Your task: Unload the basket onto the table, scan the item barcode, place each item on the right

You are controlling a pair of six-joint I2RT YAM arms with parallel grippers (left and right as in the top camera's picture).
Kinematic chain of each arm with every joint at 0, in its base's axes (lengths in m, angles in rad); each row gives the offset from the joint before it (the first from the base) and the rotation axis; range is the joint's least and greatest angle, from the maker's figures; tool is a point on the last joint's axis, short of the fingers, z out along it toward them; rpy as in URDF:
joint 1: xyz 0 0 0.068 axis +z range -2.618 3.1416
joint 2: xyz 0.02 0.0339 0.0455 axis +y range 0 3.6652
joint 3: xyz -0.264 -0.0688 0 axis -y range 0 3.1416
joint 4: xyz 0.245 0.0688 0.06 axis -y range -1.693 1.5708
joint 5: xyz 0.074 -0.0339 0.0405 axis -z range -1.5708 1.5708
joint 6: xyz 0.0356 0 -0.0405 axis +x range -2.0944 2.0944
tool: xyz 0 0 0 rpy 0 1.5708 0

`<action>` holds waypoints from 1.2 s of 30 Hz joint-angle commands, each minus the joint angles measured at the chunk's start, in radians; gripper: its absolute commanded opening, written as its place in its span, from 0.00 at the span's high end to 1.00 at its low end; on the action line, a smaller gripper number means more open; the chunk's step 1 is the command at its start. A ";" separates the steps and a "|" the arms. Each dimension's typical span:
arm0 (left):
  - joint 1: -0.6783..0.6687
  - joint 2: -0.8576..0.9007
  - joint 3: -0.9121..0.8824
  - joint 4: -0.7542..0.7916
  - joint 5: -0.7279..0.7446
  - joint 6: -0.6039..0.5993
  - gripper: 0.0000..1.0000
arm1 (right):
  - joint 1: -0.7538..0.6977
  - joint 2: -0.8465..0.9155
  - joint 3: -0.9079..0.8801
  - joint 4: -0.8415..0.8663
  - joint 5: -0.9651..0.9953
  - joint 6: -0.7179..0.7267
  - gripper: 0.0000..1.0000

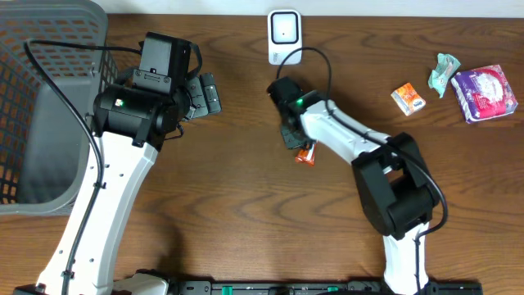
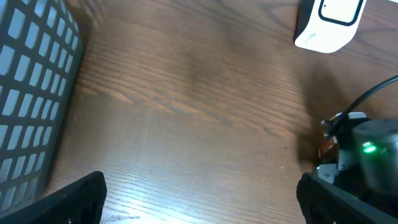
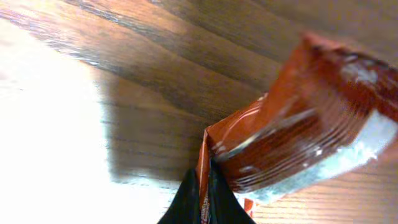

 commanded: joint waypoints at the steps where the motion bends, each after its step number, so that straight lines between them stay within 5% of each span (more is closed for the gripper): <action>1: 0.004 -0.002 0.014 -0.002 -0.009 0.006 0.02 | -0.017 0.086 -0.016 -0.011 -0.489 -0.070 0.99; 7: 0.004 -0.002 0.014 -0.002 -0.009 0.006 0.02 | -0.126 0.085 0.135 -0.096 -0.969 -0.166 0.99; 15: 0.004 -0.002 0.014 -0.002 -0.009 0.006 0.02 | -0.260 0.085 0.221 -0.191 -1.357 -0.268 0.99; 27: 0.004 -0.002 0.014 -0.002 -0.009 0.006 0.02 | -0.301 0.086 0.204 -0.281 -1.072 -0.324 0.99; 33: 0.004 -0.002 0.014 -0.002 -0.009 0.006 0.02 | -0.241 0.085 0.207 -0.004 -1.086 -0.099 0.77; 36: 0.004 -0.002 0.014 -0.002 -0.009 0.006 0.02 | -0.206 0.085 0.206 0.176 -0.986 0.063 0.76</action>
